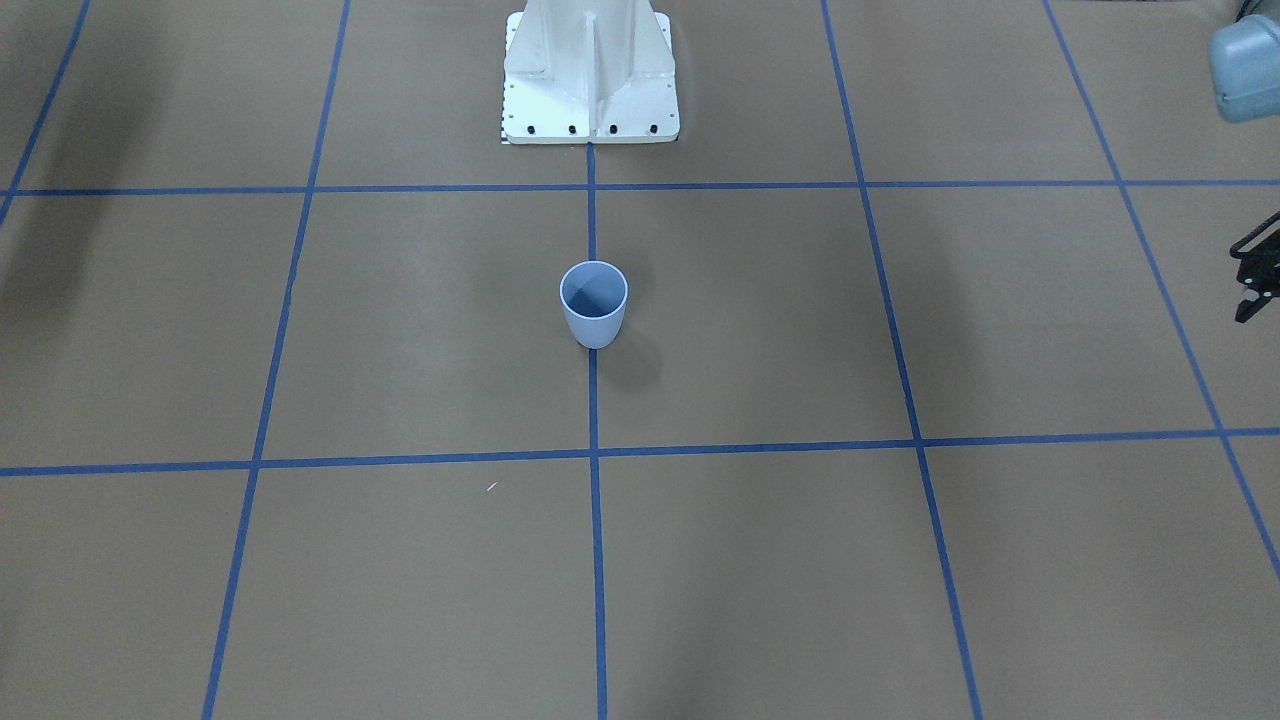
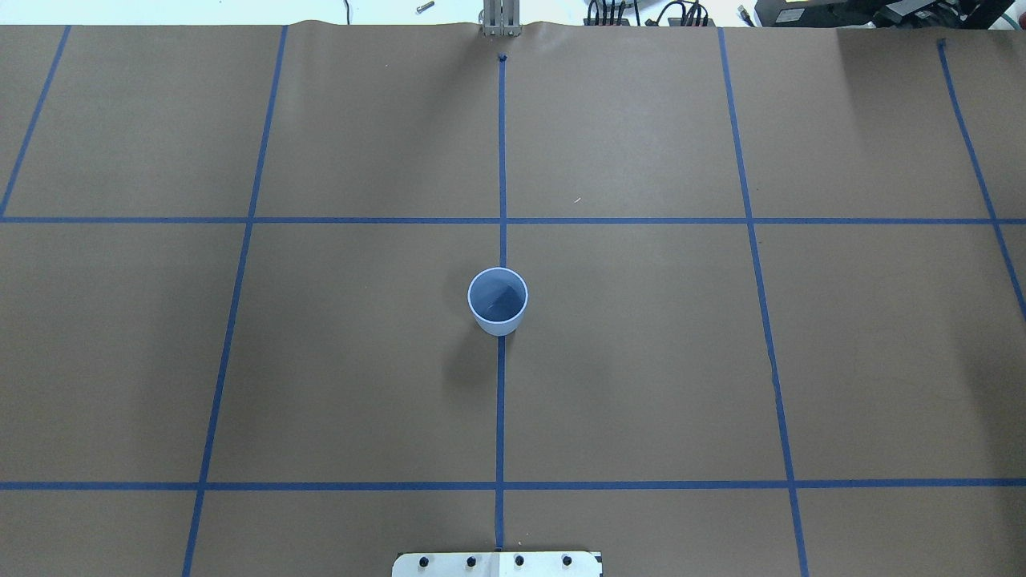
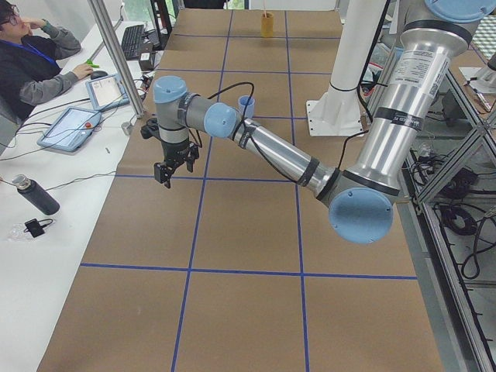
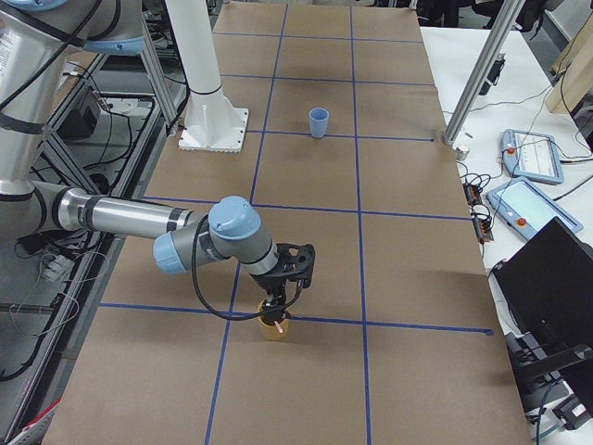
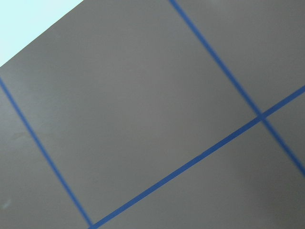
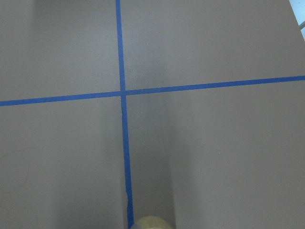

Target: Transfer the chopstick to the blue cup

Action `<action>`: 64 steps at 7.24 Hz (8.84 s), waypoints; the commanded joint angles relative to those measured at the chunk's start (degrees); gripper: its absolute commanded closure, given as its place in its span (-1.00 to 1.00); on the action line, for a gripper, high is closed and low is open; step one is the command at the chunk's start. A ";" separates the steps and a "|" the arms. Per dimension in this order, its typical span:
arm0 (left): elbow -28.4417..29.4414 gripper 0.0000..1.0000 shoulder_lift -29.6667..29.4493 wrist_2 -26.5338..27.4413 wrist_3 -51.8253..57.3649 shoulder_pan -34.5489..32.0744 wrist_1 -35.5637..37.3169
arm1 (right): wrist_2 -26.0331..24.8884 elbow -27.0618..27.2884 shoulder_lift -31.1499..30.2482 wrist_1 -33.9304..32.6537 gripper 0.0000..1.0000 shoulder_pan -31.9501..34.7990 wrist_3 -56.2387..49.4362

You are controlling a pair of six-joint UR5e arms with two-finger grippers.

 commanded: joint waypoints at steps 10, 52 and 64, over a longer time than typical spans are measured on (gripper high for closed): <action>-1.40 -0.96 2.18 -0.12 0.72 -0.40 -0.40 | 8.95 -9.41 1.70 6.47 -0.68 6.60 2.81; -0.79 -0.96 11.72 0.23 0.02 -9.31 -4.84 | 14.22 8.78 19.25 -36.75 1.00 17.95 -17.50; 4.75 -0.96 23.63 -8.91 -8.42 -20.71 -14.64 | -11.21 11.95 62.31 -49.31 1.00 -35.00 65.95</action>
